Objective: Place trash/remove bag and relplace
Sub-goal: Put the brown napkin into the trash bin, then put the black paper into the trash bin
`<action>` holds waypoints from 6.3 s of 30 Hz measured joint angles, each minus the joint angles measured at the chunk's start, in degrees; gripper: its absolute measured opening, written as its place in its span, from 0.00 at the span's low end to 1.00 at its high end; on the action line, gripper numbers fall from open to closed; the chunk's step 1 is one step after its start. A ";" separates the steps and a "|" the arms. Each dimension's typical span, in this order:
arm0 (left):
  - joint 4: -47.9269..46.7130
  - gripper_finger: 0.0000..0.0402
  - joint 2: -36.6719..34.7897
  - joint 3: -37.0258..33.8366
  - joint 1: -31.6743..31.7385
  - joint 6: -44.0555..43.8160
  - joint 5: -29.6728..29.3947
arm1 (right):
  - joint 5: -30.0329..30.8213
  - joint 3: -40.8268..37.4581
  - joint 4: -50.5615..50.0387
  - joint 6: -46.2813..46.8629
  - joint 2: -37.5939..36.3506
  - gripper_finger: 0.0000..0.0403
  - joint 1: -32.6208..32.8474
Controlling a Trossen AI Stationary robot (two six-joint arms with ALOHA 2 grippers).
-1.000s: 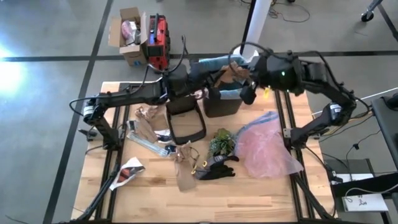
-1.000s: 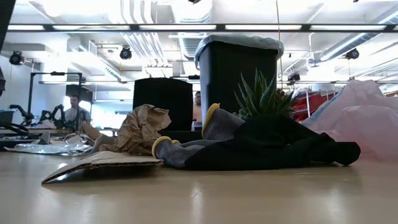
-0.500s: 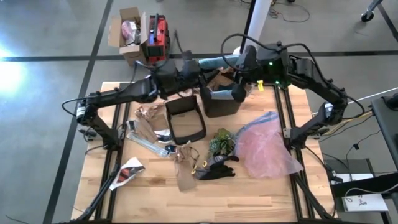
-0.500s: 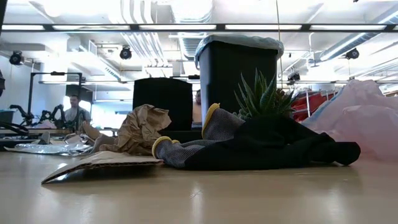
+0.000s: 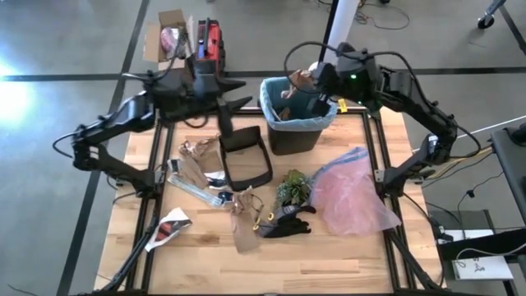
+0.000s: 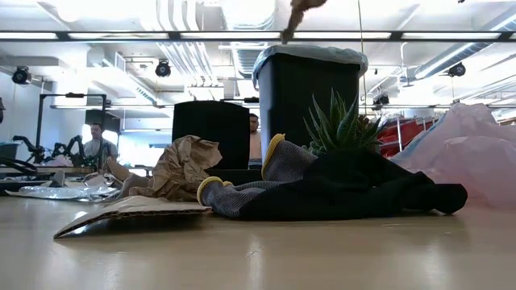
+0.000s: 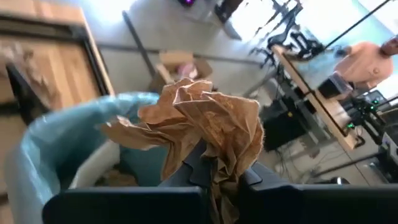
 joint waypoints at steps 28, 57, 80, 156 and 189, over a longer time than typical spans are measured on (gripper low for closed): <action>-22.44 0.63 -3.67 -0.20 -5.04 -12.90 -0.06 | -0.54 -0.04 -2.02 24.22 11.33 0.67 -5.02; -21.85 0.67 -3.75 -34.33 -24.57 -54.19 -10.18 | -14.36 -0.01 2.80 18.01 7.95 0.53 19.96; 45.53 0.57 2.55 -74.27 -27.59 -42.38 -13.09 | 2.86 -0.17 8.23 46.43 19.98 0.69 37.35; -24.92 0.80 24.46 22.71 4.52 -7.20 -3.32 | 16.83 -5.86 -27.68 62.25 -2.28 0.50 43.02; 4.16 0.77 1.15 -60.98 -35.09 -33.15 -15.16 | 23.86 -16.79 -28.91 68.86 -1.00 0.46 37.25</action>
